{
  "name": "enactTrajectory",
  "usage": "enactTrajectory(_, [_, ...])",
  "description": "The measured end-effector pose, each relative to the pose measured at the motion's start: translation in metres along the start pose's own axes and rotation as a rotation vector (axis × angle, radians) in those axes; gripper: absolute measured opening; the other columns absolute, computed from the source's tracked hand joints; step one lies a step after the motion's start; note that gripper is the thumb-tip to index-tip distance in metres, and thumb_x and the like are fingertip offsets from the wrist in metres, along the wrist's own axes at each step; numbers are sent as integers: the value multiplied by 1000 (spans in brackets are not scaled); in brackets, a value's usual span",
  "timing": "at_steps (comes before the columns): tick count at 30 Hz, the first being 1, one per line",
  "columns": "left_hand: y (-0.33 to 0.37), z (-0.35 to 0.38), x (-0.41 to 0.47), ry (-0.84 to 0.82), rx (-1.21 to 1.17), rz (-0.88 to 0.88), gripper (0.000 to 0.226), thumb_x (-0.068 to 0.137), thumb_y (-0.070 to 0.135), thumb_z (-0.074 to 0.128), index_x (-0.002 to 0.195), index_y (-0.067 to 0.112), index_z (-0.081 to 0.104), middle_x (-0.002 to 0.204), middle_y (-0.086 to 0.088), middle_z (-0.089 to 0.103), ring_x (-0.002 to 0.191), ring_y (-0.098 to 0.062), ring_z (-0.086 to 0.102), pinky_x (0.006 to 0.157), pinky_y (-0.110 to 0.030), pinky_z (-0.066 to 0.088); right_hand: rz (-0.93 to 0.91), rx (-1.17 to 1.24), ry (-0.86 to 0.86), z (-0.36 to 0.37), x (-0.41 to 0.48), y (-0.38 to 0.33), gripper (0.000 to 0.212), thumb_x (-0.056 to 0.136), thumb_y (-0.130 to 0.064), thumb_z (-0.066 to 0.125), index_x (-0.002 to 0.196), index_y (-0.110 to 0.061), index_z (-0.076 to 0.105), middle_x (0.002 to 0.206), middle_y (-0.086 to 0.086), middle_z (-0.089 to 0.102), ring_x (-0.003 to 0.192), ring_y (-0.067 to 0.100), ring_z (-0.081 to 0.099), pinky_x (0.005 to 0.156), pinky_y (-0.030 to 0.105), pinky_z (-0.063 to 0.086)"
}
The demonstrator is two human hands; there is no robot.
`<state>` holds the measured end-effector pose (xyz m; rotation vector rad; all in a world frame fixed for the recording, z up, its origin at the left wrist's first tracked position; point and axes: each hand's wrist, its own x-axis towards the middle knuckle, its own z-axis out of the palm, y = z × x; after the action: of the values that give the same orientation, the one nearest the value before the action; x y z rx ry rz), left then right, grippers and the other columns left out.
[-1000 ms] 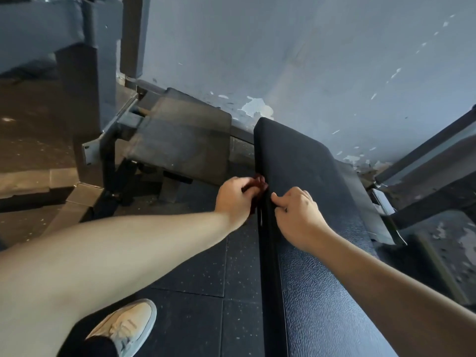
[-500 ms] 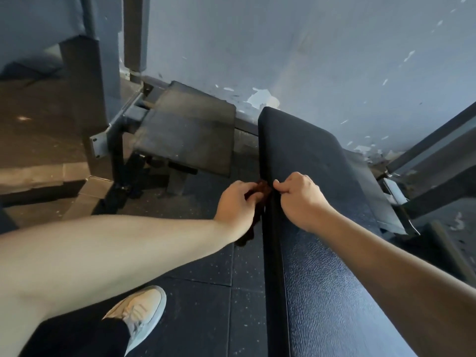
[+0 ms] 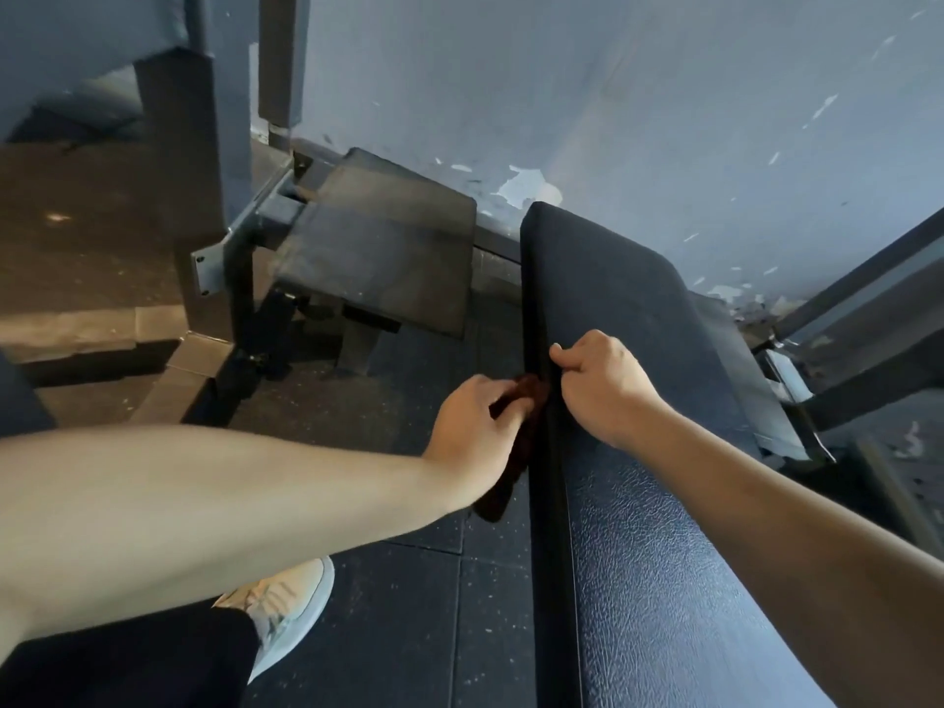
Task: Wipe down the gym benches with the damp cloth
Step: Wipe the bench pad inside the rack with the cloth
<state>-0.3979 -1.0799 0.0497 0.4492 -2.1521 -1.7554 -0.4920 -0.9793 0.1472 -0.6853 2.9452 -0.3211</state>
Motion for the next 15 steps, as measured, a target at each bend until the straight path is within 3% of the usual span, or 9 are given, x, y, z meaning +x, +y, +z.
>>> enactTrajectory(1, [0, -1, 1, 0, 0, 5, 17, 100, 31, 60, 106, 27, 76, 90, 9, 57, 86, -4, 59, 71, -11, 40, -9, 6, 4, 0, -1, -1, 29, 98, -9, 50, 116, -10, 73, 114, 7, 65, 120, 33, 56, 106, 47, 45])
enactTrajectory(4, [6, 0, 26, 26, -1, -18, 17, 99, 28, 62, 99, 22, 78, 88, 9, 67, 87, -10, 65, 83, -32, 54, -8, 1, -3, -2, 0, -1, 22, 98, -10, 51, 91, -16, 70, 105, 1, 60, 116, 32, 57, 104, 45, 45])
enactTrajectory(5, [8, 2, 39, 50, -14, -32, 17, 98, 27, 63, 96, 21, 79, 86, 8, 71, 85, -11, 67, 83, -37, 56, -8, -7, -11, -2, 1, -1, 22, 98, -10, 50, 92, -15, 71, 102, -1, 59, 115, 33, 57, 103, 45, 45])
enactTrajectory(7, [10, 4, 63, 97, -36, -81, 18, 96, 30, 65, 92, 21, 80, 82, 6, 75, 82, -13, 71, 79, -41, 59, -21, -21, -29, -2, 2, -1, 30, 97, -9, 49, 112, -12, 75, 102, -2, 56, 117, 33, 56, 104, 46, 45])
enactTrajectory(12, [10, 6, 37, 58, -110, -88, 24, 98, 35, 60, 82, 26, 76, 76, 2, 72, 72, -18, 70, 62, -32, 55, -28, -49, -46, -3, 2, -2, 39, 96, -8, 47, 124, -14, 74, 114, 3, 59, 123, 31, 52, 110, 48, 41])
enactTrajectory(15, [7, 2, -8, -9, -105, -62, 25, 98, 35, 60, 77, 28, 70, 76, 4, 67, 70, -14, 67, 62, -30, 52, -7, -27, -29, -4, -2, -5, 26, 95, -6, 48, 92, -11, 73, 99, 2, 60, 117, 32, 54, 108, 47, 42])
